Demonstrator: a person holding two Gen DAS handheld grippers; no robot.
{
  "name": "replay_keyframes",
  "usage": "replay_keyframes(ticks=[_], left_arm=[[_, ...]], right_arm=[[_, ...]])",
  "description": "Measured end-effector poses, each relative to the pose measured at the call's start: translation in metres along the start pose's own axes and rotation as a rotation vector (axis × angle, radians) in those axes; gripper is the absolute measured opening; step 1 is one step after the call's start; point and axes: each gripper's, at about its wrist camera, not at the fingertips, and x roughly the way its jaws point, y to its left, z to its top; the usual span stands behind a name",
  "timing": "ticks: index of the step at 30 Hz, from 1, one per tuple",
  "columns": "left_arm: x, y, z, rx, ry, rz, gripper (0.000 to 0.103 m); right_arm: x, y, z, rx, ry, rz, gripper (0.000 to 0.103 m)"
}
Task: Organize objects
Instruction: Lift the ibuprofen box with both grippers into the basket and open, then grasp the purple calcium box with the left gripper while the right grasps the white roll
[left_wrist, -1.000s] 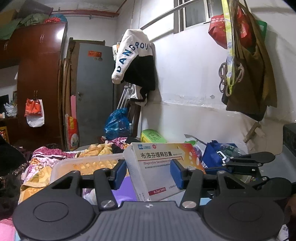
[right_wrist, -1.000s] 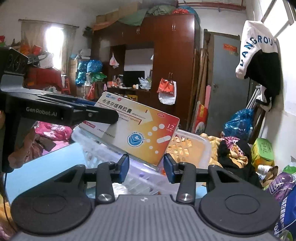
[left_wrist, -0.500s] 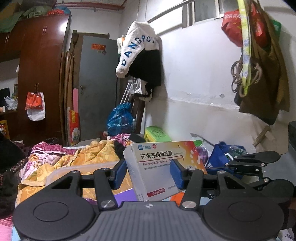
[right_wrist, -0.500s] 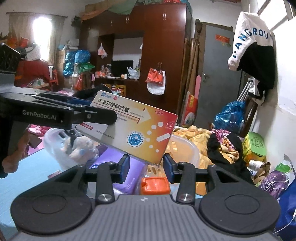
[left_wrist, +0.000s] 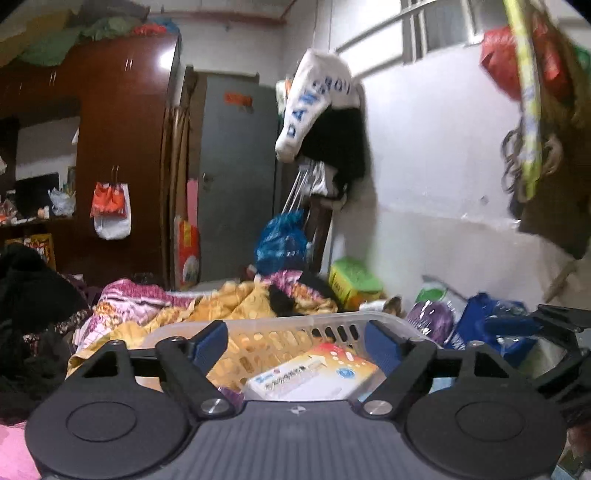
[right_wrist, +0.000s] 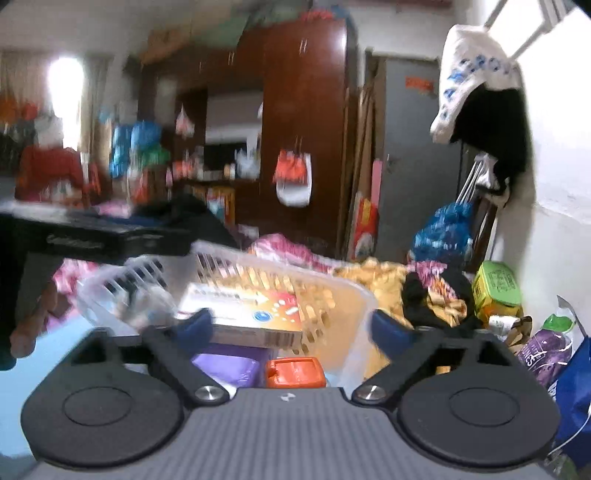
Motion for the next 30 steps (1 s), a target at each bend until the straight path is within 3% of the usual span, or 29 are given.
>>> replay_keyframes(ticks=[2,5,7,9,15,22,30], left_arm=[[-0.029,0.001,-0.013,0.022,-0.017,0.02,0.091],[-0.065,0.004,-0.043,0.064,-0.023,0.094,0.095],[-0.077,0.012,-0.063,0.048,0.012,0.133,0.095],[-0.081,0.021,-0.079,0.011,0.058,0.125,0.095],[-0.058,0.028,-0.101,0.042,0.175,0.167,0.095],[-0.03,0.024,-0.117,0.036,0.265,0.151,0.095],[-0.015,0.029,-0.121,0.017,0.317,0.181,0.095]], right_arm=[[-0.02,0.001,-0.014,0.027,-0.037,0.018,0.103],[-0.035,0.013,-0.045,0.033,-0.018,0.032,0.103],[-0.031,0.026,-0.06,0.002,0.011,0.011,0.103],[-0.023,0.038,-0.074,-0.016,0.051,0.003,0.103],[0.019,0.058,-0.081,-0.012,0.166,0.015,0.103],[0.042,0.065,-0.081,-0.005,0.208,0.003,0.103],[0.047,0.065,-0.081,0.003,0.22,-0.016,0.094]])
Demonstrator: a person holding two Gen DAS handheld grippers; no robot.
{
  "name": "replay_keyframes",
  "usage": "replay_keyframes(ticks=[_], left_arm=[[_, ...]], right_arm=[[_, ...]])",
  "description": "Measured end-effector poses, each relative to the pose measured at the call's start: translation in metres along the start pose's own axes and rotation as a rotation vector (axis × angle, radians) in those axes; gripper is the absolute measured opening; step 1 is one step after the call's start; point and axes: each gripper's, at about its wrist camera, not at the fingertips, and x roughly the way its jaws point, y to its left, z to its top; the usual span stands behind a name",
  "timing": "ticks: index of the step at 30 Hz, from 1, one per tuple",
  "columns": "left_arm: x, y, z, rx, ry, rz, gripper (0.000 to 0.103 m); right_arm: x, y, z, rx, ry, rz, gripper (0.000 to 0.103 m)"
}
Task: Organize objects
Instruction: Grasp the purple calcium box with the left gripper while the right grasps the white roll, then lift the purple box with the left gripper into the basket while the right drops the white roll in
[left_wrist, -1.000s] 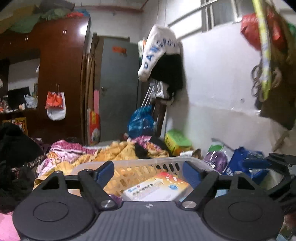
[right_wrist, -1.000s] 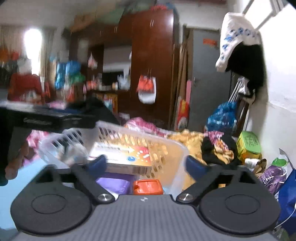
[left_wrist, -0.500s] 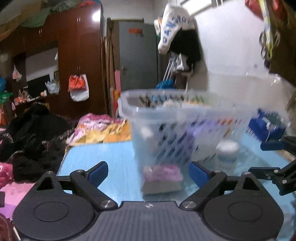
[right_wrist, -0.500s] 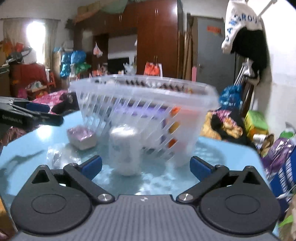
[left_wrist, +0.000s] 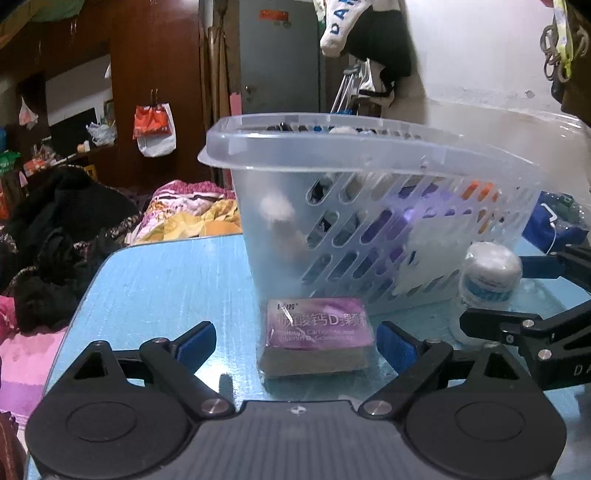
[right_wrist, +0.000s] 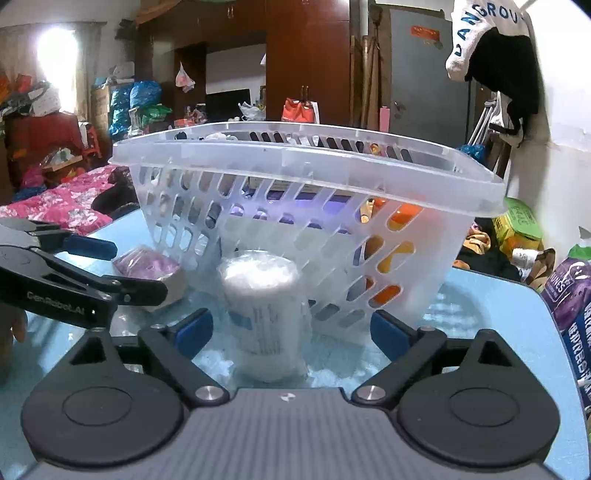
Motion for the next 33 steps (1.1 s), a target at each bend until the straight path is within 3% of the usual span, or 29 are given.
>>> replay_keyframes(ticks=[2,6,8,10,11,16,27,33], left_arm=[[0.002,-0.001,0.001,0.01,0.004,0.008,0.095],[0.004,-0.004,0.001,0.019,0.006,0.018,0.095],[0.006,-0.005,0.001,0.022,0.011,0.026,0.088],[0.009,-0.005,0.0,0.021,0.024,0.02,0.078],[0.01,-0.006,-0.001,0.022,0.033,0.002,0.069],[0.004,-0.007,-0.003,0.025,0.005,0.005,0.068],[-0.049,0.008,-0.021,-0.069,-0.222,-0.096,0.068],[-0.085,0.01,-0.027,-0.101,-0.311,-0.101,0.068]], right_arm=[[0.002,0.001,0.001,-0.006,-0.002,-0.006,0.09],[0.0,0.002,0.0,-0.006,-0.004,-0.007,0.073],[0.001,0.002,0.001,-0.003,-0.003,0.0,0.067],[-0.001,0.001,0.001,0.002,-0.004,0.007,0.052],[-0.001,0.002,0.002,0.001,-0.004,0.005,0.052],[-0.009,0.001,0.0,0.011,-0.043,0.022,0.05],[-0.064,-0.012,-0.02,0.018,-0.191,0.046,0.05],[-0.1,-0.021,-0.015,0.03,-0.272,0.086,0.05]])
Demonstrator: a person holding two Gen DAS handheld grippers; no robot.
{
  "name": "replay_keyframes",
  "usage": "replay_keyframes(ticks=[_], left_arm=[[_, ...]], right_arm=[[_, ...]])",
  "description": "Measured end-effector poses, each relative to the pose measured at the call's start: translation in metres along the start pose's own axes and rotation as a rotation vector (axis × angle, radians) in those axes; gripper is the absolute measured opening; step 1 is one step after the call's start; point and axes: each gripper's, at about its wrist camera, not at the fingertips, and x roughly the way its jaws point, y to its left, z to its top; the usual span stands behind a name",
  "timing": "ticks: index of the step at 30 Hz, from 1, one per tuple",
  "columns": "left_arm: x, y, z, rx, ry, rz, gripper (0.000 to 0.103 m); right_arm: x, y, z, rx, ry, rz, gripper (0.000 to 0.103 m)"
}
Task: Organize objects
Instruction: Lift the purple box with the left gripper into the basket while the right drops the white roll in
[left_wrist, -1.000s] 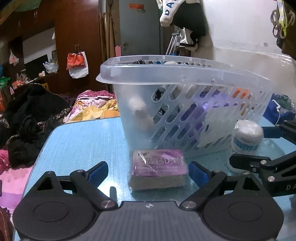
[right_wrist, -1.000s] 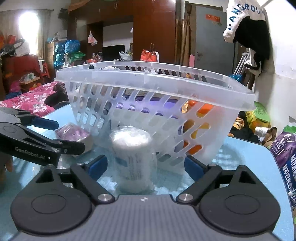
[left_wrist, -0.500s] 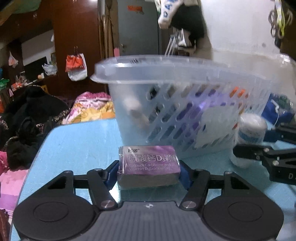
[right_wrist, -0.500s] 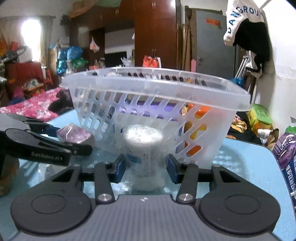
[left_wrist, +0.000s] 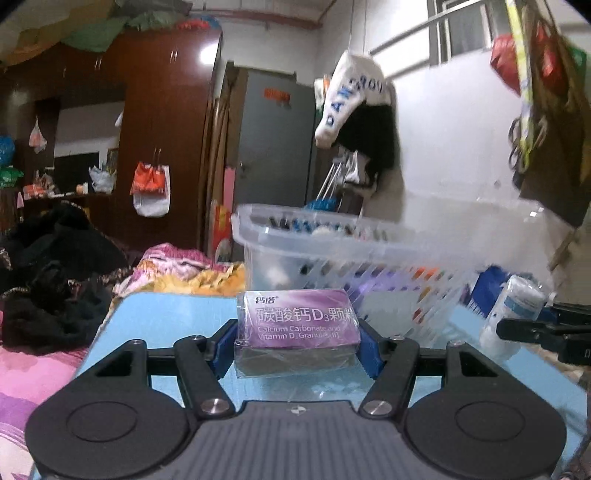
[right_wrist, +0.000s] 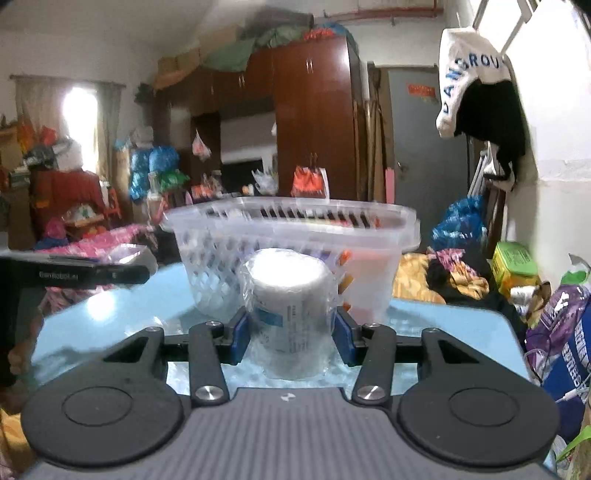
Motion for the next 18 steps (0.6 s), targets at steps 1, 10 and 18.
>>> replay_keyframes(ticks=[1,10,18], left_arm=[[-0.006,0.001,0.004,-0.002,-0.014,-0.012,0.068],[-0.017,-0.037,0.068,0.088,-0.092,-0.085,0.068],[0.074,-0.048,0.141,0.116,0.048,0.066,0.068]], right_arm=[[-0.005,0.001,0.005,-0.01,-0.022,0.008,0.05],[0.005,0.002,0.066,-0.114,-0.109,-0.038,0.05],[0.096,-0.029,0.116,-0.099,0.086,-0.178,0.05]])
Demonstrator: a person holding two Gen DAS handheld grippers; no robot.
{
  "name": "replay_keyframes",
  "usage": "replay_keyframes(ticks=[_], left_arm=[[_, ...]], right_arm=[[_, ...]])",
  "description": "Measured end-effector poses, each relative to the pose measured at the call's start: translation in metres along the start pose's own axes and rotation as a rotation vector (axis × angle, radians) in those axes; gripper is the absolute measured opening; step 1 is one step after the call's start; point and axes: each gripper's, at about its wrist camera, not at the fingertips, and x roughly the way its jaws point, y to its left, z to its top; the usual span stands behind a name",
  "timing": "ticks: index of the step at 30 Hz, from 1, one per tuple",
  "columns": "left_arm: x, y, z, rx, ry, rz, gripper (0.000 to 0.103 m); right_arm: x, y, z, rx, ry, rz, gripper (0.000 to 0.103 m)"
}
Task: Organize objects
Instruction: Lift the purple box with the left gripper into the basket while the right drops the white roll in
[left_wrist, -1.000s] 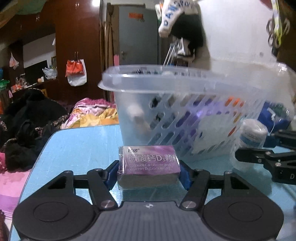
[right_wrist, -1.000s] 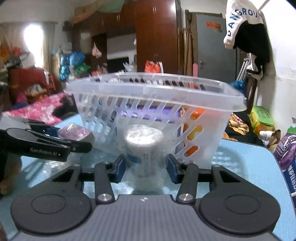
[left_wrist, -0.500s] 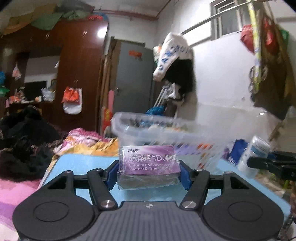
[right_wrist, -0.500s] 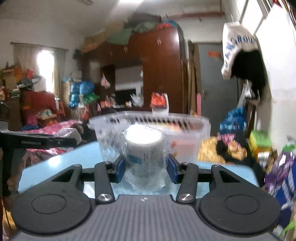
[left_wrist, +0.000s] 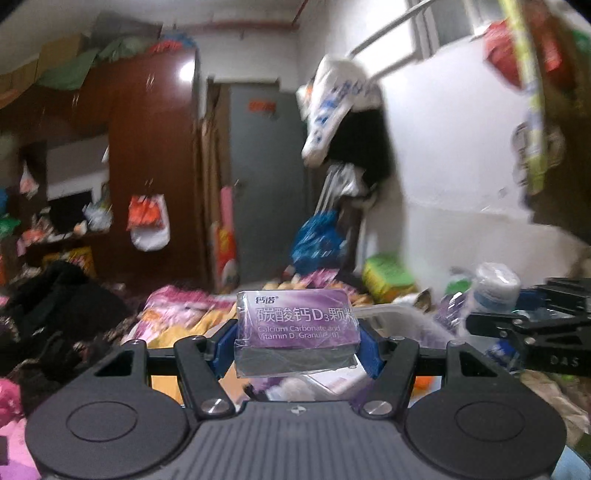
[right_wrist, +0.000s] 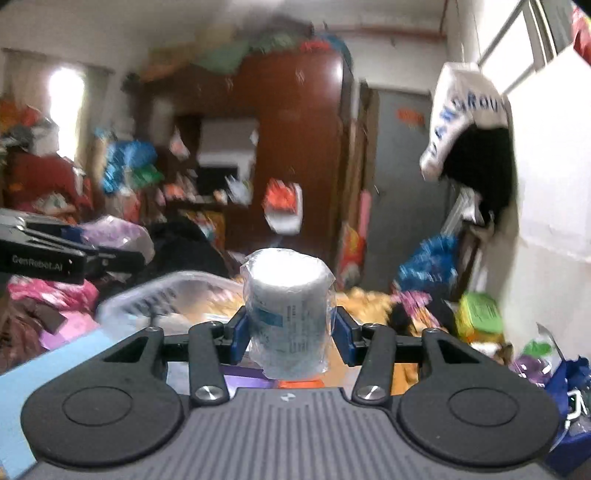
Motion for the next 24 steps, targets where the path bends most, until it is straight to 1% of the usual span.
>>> replay_keyframes(ticks=[3,7,12,14,17,18,19,20,21,22,23,24], left_arm=[[0.032,0.007,0.011,-0.014,0.064,0.012,0.068],[0.059,0.01,0.013,0.005,0.11,0.039,0.068],[0.073,0.014,0.003,-0.002,0.14,0.052,0.068],[0.075,0.016,0.0,-0.019,0.143,0.04,0.068],[0.078,0.018,-0.003,-0.029,0.153,0.017,0.069],[0.079,0.017,-0.004,-0.021,0.154,0.009,0.071],[0.08,0.015,-0.005,-0.009,0.152,0.015,0.075],[0.079,0.014,-0.006,0.005,0.146,0.034,0.088],[0.077,0.013,-0.007,0.022,0.136,0.052,0.098],[0.075,0.011,-0.008,0.037,0.128,0.064,0.1],[0.072,0.011,-0.009,0.046,0.118,0.072,0.1],[0.067,0.011,-0.009,0.05,0.104,0.076,0.1]], right_arm=[[0.03,-0.004,0.005,0.018,0.065,-0.008,0.051],[0.051,-0.009,-0.001,0.053,0.105,-0.02,0.051],[0.066,-0.013,-0.013,0.06,0.144,-0.009,0.05],[0.067,-0.011,-0.016,0.06,0.16,-0.017,0.05],[0.063,-0.011,-0.016,0.067,0.156,-0.008,0.051],[0.062,-0.01,-0.016,0.066,0.154,-0.011,0.054],[0.06,-0.009,-0.016,0.058,0.148,-0.021,0.068],[0.058,-0.009,-0.013,0.052,0.132,-0.037,0.08],[0.052,-0.008,-0.013,0.038,0.098,-0.062,0.101],[0.046,-0.007,-0.012,0.021,0.067,-0.086,0.103],[0.039,-0.006,-0.011,0.009,0.046,-0.1,0.103],[0.035,-0.007,-0.011,0.014,0.04,-0.095,0.103]])
